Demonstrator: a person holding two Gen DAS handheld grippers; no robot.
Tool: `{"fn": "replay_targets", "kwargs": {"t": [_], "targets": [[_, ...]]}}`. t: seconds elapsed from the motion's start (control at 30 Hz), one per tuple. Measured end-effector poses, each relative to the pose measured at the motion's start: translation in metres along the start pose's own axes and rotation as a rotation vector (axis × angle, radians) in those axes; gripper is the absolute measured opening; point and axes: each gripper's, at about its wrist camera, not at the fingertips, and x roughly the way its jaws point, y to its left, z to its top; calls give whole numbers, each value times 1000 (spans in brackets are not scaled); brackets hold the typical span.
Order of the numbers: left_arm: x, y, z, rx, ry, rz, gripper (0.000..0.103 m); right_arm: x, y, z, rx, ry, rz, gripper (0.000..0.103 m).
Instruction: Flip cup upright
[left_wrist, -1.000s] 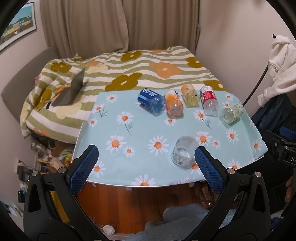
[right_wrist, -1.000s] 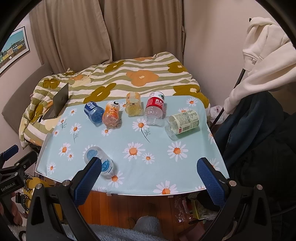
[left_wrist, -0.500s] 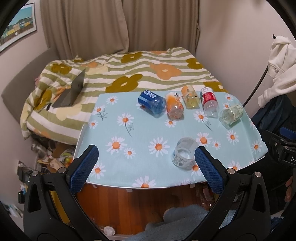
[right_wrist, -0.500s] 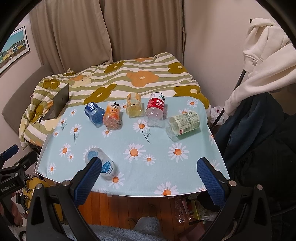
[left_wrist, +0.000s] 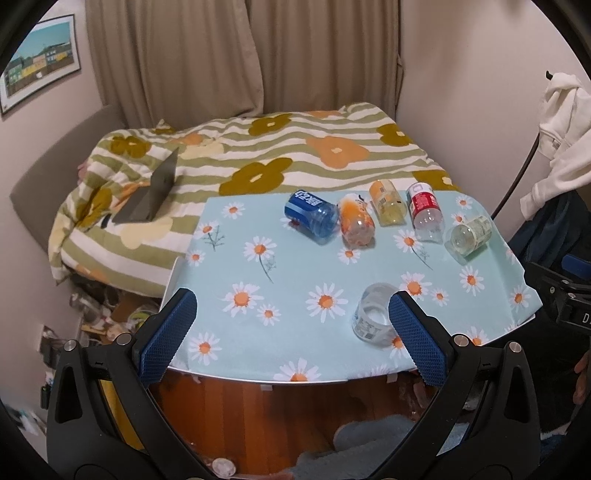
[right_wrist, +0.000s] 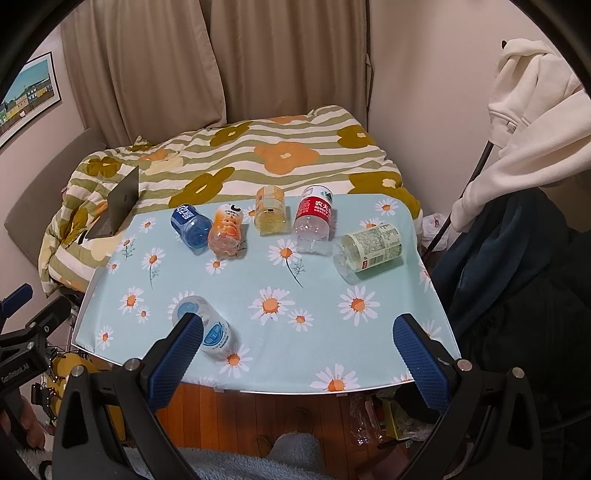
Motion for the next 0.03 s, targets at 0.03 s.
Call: {"fn": "replay_targets", "kwargs": {"t": [0.03], "targets": [[0,1,-2,-3,-1,2,103,0,0,1,-3,-1,3,103]]}}
